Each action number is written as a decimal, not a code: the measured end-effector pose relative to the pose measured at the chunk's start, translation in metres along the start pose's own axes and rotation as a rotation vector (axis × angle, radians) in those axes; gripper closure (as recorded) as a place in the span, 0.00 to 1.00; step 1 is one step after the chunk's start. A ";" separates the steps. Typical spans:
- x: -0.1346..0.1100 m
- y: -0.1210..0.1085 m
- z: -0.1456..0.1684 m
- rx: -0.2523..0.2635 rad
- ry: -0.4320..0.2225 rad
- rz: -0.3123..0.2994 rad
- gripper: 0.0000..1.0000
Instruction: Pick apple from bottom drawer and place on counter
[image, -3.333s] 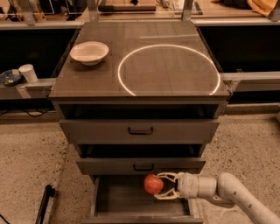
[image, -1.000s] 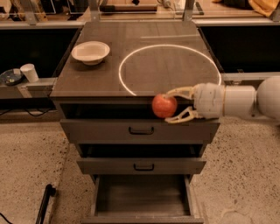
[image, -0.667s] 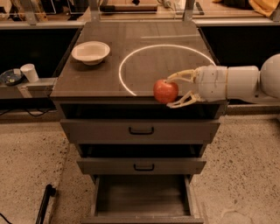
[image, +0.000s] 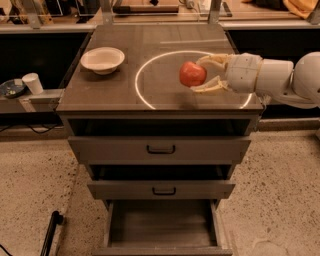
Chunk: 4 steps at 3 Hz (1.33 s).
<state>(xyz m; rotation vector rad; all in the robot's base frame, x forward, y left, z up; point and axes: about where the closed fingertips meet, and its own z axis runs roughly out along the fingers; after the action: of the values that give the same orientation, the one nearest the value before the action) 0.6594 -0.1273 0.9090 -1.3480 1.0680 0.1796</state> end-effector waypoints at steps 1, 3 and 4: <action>0.026 -0.008 0.012 0.064 0.110 0.086 1.00; 0.068 -0.035 0.040 0.112 0.273 0.253 1.00; 0.078 -0.042 0.050 0.113 0.276 0.327 0.83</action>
Offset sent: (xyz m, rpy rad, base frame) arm 0.0970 -0.0203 -0.0384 0.0083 0.3023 -0.4103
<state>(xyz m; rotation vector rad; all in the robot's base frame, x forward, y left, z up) 0.7557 -0.1322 0.8758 -1.1105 1.5085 0.1742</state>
